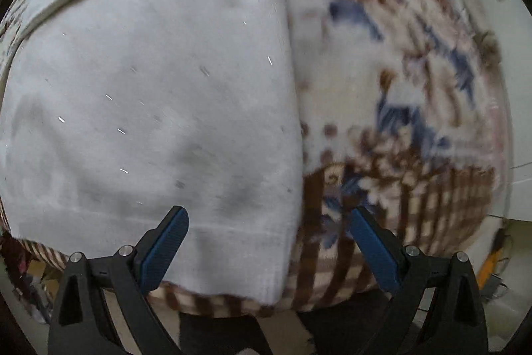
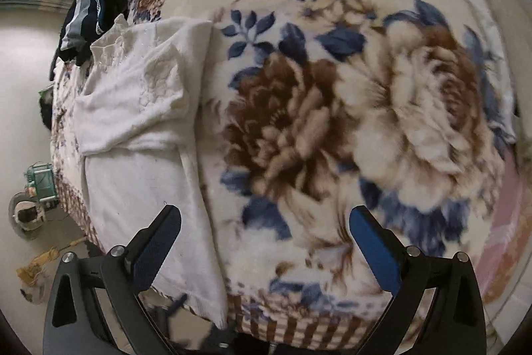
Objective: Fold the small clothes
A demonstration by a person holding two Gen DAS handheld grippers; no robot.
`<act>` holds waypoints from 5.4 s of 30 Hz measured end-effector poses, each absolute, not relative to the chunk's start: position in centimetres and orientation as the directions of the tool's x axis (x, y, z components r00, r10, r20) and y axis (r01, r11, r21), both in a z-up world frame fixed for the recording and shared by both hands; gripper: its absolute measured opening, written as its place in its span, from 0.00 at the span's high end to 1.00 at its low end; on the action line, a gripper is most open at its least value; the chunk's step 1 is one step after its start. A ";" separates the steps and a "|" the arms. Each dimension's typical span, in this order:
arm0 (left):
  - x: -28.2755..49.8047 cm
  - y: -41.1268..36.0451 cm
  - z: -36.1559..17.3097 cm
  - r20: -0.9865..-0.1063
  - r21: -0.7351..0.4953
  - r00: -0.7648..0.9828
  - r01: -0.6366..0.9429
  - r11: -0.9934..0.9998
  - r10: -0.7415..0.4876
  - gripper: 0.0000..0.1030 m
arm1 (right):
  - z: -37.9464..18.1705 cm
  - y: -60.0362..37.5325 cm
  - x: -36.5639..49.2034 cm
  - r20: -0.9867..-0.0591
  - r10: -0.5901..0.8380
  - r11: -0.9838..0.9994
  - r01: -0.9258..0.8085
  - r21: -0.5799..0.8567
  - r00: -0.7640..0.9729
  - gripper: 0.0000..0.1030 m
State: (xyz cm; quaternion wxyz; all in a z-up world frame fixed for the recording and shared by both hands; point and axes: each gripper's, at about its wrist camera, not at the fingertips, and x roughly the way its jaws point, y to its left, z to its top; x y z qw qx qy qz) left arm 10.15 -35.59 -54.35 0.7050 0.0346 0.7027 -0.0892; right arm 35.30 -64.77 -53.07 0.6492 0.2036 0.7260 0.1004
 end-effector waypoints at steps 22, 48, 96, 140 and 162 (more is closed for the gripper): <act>9.2 -29.9 -48.5 -0.965 -0.080 0.250 0.032 0.996 -0.086 0.94 | -60.4 -53.5 48.8 -0.720 0.694 0.712 0.163 0.683 -0.017 0.83; 10.8 2.7 -47.5 -0.921 -0.313 0.362 -0.472 0.824 -0.143 0.94 | -50.3 -11.8 57.2 -0.946 0.318 0.932 -0.163 0.324 -0.063 0.86; 14.1 8.5 -49.8 -0.940 -0.325 0.206 -0.295 0.898 -0.272 0.93 | -55.6 -27.0 13.3 -0.883 0.433 0.900 0.139 0.413 -0.182 0.95; 18.9 11.5 -46.8 -0.902 -0.427 0.203 -0.283 0.859 -0.381 0.62 | -53.9 -28.4 15.7 -0.857 0.491 0.823 0.404 0.399 -0.153 0.55; 50.9 7.5 -52.9 -0.920 -0.288 0.286 -0.033 0.957 -0.267 0.93 | -55.3 -31.2 38.5 -0.882 0.464 0.790 0.410 0.455 0.085 0.55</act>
